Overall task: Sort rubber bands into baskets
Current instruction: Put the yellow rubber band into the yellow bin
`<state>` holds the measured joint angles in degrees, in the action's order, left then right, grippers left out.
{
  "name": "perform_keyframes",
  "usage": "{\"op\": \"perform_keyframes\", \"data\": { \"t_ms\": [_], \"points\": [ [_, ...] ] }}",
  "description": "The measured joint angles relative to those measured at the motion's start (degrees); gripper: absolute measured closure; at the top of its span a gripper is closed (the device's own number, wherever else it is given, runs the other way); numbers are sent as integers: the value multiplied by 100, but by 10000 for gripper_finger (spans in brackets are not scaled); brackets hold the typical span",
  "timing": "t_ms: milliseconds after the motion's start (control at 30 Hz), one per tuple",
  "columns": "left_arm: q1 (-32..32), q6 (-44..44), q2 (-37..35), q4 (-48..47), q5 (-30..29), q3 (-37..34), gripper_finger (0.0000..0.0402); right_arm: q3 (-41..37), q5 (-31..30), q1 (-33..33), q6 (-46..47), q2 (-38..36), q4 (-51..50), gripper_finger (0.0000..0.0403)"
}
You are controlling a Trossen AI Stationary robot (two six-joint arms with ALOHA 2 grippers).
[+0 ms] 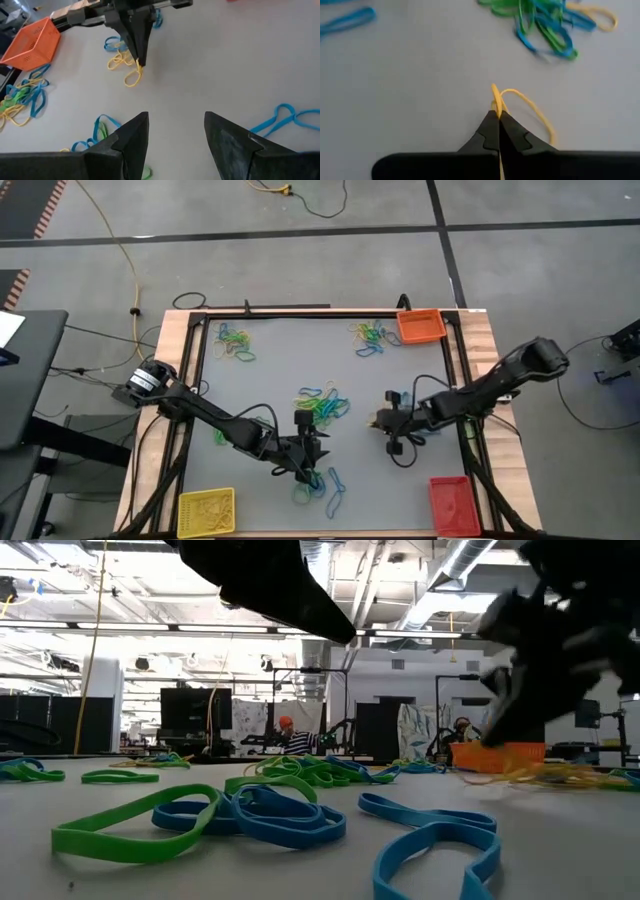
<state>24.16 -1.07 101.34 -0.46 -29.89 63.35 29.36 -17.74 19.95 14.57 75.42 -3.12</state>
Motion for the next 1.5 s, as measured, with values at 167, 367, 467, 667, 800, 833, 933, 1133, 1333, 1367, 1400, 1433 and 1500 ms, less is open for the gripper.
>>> {"op": "perform_keyframes", "data": {
  "t_ms": [167, 367, 467, 667, 800, 833, 933, 1133, 1333, 1367, 1400, 1433, 1500],
  "points": [
    [-4, 148, 0, 237, 4, 0, 219, 604, -333, 186, -215, -387, -773, 384],
    [-73, 288, 0, 654, 118, -2, 219, 1302, -713, 396, -484, -812, -1538, 384],
    [-148, 372, 0, 892, 214, -2, 219, 1544, -817, 478, -592, -984, -1807, 384],
    [-367, 416, 0, 1299, 420, -2, 219, 1736, -982, 586, -623, -1296, -2074, 384],
    [-530, 578, 0, 1652, 565, -2, 219, 1741, -1064, 600, -606, -1437, -2144, 384],
    [-570, 599, 0, 1741, 593, -2, 219, 1741, -1064, 600, -606, -1443, -2174, 384],
    [-705, 624, 0, 1874, 605, -2, 219, 1741, -1064, 596, -606, -1443, -2189, 384],
    [-1091, 644, 298, 2247, 723, 7, 206, 1741, -1065, 596, -606, -1426, -2191, 384],
    [-1406, 698, 1048, 3009, 606, -7, 189, 1741, -1064, 634, -583, -1426, -2189, 384],
    [-1445, 661, 1086, 3142, 584, -2, 188, 1741, -1064, 645, -582, -1428, -2199, 384],
    [-1474, 635, 1109, 3212, 676, -2, 187, 1741, -1062, 666, -586, -1428, -2218, 384],
    [-1506, 612, 1120, 3301, 882, -2, 186, 1741, -1064, 682, -586, -1428, -2238, 384],
    [-1544, 514, 1123, 3424, 1238, -2, 186, 1741, -1062, 711, -587, -1428, -2267, 384]
  ]
}}
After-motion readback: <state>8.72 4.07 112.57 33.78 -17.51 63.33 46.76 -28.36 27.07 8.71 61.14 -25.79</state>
